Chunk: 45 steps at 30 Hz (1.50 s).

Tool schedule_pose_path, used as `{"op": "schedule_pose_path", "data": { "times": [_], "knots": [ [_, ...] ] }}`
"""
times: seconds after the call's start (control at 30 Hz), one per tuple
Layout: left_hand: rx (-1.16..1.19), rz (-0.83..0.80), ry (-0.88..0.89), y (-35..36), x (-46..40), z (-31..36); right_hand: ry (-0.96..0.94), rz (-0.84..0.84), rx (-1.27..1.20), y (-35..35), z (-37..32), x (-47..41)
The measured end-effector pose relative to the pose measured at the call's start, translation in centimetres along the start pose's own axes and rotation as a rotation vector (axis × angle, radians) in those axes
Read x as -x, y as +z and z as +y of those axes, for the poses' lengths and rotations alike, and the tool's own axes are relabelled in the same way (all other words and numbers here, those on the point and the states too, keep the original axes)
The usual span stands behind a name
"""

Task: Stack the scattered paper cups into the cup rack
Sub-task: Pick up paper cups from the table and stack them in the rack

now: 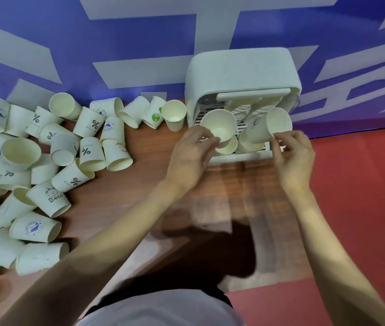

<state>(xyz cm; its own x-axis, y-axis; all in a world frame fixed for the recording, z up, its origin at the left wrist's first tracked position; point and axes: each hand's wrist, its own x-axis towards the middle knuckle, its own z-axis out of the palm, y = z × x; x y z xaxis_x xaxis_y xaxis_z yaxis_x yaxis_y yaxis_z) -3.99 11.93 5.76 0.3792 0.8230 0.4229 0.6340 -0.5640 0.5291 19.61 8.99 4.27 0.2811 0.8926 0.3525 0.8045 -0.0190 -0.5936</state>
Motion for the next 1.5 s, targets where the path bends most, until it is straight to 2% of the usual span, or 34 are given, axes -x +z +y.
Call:
{"op": "schedule_pose_path", "data": {
  "times": [0.33, 0.5, 0.63, 0.8, 0.9, 1.0, 1.13, 1.3, 1.5],
  "knots": [
    [-0.074, -0.249, -0.021, 4.4, -2.3, -0.1, 0.041, -0.123, 0.104, 2.4, 2.0, -0.2],
    [-0.143, -0.405, -0.054, 5.7, -1.4, -1.3, 0.016, -0.237, 0.15, 3.6, 2.7, 0.1],
    [-0.164, -0.47, -0.055, 6.2, -1.0, -1.9, 0.037, -0.343, 0.181, 4.1, 3.0, 0.2],
    [-0.1, -0.323, -0.104, 4.7, -0.2, -2.6, 0.069, -0.323, 0.148, 4.1, 1.1, 0.7],
    [-0.088, -0.238, -0.169, 2.1, 1.2, -4.1, -0.009, -0.332, 0.105, 4.8, -1.6, 1.3],
    [-0.125, -0.155, -0.321, -1.0, 3.9, -7.1, -0.13, -0.394, 0.063, 6.5, -5.0, 2.2],
    [-0.236, -0.092, -0.627, -4.7, 7.7, -11.0, -0.264, -0.527, 0.051, 10.3, -8.8, 2.4],
    [-0.306, -0.094, -0.745, -6.9, 10.1, -13.8, -0.33, -0.634, 0.089, 15.6, -12.0, -0.1],
    [-0.293, -0.132, -0.853, -6.9, 10.9, -15.7, -0.255, -0.637, 0.346, 20.2, -13.9, -3.5]
  ]
}}
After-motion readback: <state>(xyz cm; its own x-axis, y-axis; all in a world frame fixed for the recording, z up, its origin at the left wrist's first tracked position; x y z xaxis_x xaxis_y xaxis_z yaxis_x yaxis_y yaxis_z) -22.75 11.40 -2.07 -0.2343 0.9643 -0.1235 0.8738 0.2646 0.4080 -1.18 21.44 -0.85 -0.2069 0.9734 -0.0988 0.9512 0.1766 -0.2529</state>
